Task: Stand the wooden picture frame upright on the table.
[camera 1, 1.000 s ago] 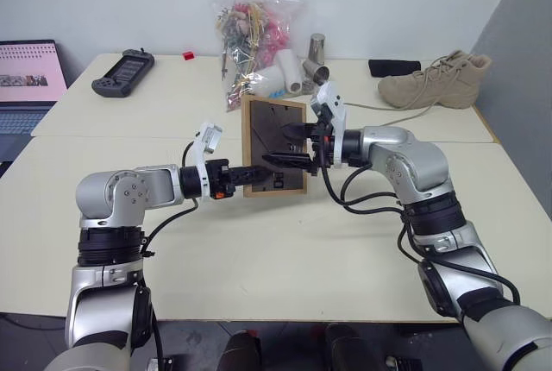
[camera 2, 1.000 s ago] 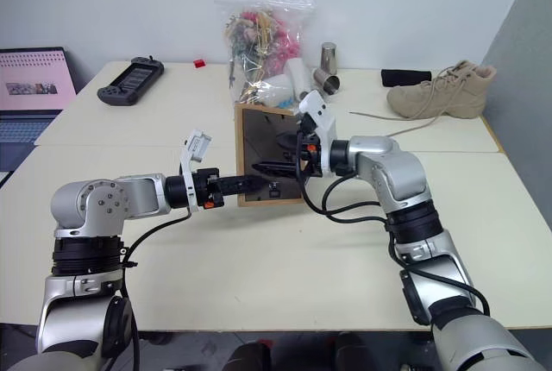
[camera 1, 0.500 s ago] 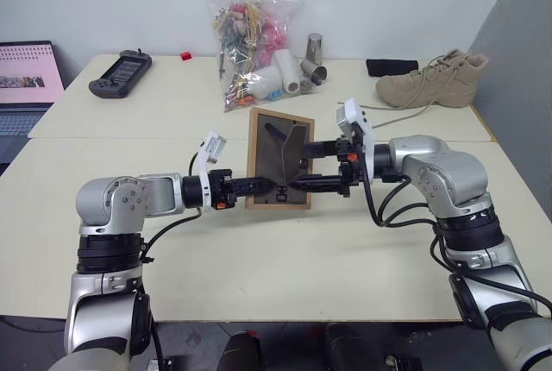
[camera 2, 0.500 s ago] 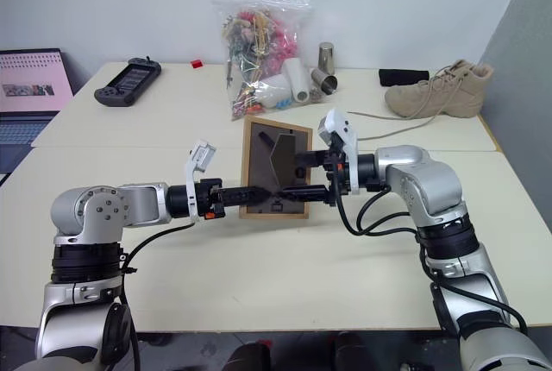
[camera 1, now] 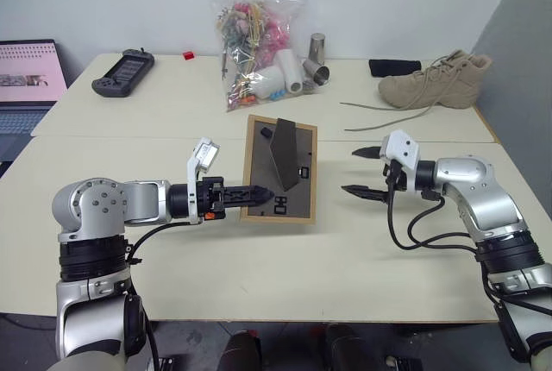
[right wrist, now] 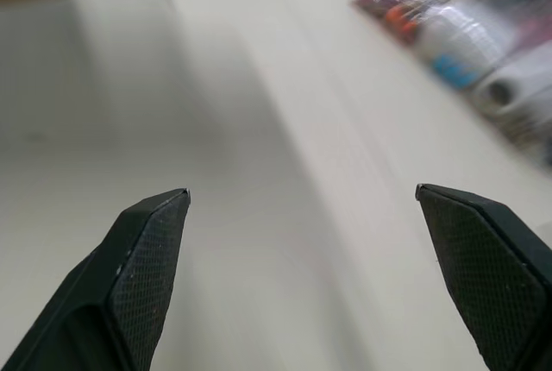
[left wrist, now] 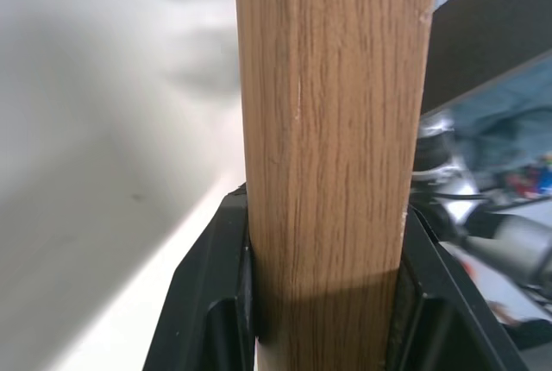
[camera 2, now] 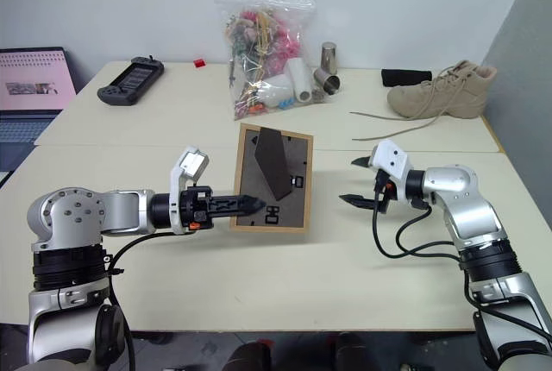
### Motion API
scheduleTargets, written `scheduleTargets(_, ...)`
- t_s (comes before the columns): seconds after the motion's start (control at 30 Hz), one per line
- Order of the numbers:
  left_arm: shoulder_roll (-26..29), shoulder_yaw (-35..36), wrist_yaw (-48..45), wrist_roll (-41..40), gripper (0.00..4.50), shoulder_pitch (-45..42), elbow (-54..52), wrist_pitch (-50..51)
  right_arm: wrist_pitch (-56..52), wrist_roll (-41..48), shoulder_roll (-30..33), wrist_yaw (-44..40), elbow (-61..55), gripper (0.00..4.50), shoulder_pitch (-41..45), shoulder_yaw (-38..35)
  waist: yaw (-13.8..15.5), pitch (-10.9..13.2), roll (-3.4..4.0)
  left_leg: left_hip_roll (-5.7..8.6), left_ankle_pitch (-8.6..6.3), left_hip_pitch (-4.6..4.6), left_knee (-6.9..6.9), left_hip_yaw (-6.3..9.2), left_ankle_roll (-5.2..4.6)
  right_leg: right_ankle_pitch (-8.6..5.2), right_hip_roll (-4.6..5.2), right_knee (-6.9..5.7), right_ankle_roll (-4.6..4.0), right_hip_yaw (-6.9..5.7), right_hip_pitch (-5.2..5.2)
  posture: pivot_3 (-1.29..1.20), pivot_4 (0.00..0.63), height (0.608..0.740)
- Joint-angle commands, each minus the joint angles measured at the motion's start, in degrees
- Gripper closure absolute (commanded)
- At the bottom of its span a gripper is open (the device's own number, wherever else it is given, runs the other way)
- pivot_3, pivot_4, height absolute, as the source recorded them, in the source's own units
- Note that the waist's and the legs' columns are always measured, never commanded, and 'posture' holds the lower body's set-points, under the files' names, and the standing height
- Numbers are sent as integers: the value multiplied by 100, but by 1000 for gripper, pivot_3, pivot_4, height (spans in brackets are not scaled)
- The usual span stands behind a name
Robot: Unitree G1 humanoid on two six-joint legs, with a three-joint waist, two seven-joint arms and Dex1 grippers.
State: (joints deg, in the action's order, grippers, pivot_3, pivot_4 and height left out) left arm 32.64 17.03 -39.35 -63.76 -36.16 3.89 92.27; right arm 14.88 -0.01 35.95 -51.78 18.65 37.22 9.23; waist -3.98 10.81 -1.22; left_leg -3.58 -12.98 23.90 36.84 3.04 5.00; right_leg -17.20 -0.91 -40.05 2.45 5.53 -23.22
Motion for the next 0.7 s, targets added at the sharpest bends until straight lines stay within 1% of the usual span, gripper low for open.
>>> scheduleTargets(0.03,51,53,636,-1201,3206,-103,349,23,3349,-2199,24,2175,717,31,509,299,-19,0,0,0,0,0,0,0,0,0,1,-2,0,1,0,0,150,740)
scheduleTargets(0.07,51,35,810,-1396,3206,-110,410,23,3869,-2534,-31,2616,848,31,610,301,-33,0,0,1,0,1,1,0,1,0,1,-4,0,1,-2,0,150,740)
scheduleTargets(0.13,84,-23,1140,-1761,3206,-68,424,23,4444,-3262,-65,3473,1061,31,814,367,-44,0,0,1,1,0,1,0,3,0,1,-6,0,3,-4,0,150,740)
scheduleTargets(0.2,127,-123,1411,-2048,3206,22,357,23,4733,-3881,-123,4197,1210,31,984,445,-44,0,0,2,9,0,1,1,17,0,2,-7,-1,3,-3,0,150,740)
scheduleTargets(0.3,137,-192,1807,-2509,3206,75,384,23,4891,-4852,-228,5244,1290,31,1209,696,-33,0,-1,7,14,-1,3,3,24,1,8,-10,-2,2,0,0,150,740)
scheduleTargets(0.43,208,-277,2307,-3131,3206,91,468,-97,4942,-5525,-304,6179,1505,31,1429,1009,-32,0,-1,9,14,-2,6,5,25,1,8,-16,-2,3,0,0,150,740)
scheduleTargets(0.5,304,-402,2531,-3440,3206,167,401,-228,5017,-5672,-339,6453,1657,31,1545,1189,-33,0,-1,11,15,-2,8,5,26,1,10,-18,-2,5,0,0,150,740)
scheduleTargets(0.53,352,-464,2622,-3577,3206,205,370,-290,5053,-5714,-346,6569,1709,398,1591,1253,-34,-1,-1,11,15,-3,8,4,25,1,10,-18,-2,6,0,0,150,740)
scheduleTargets(0.57,404,-530,2708,-3717,3206,239,348,-361,5075,-5744,-344,6669,1754,498,1629,1309,-35,-1,-1,11,14,-4,8,4,25,1,10,-19,-2,5,0,0,150,740)
scheduleTargets(0.7,649,-826,3055,-4321,3206,434,189,-743,5063,-5793,-323,6909,1956,1624,1757,1496,-41,-1,-2,12,14,-5,8,4,25,1,11,-23,-3,7,0,0,150,740)
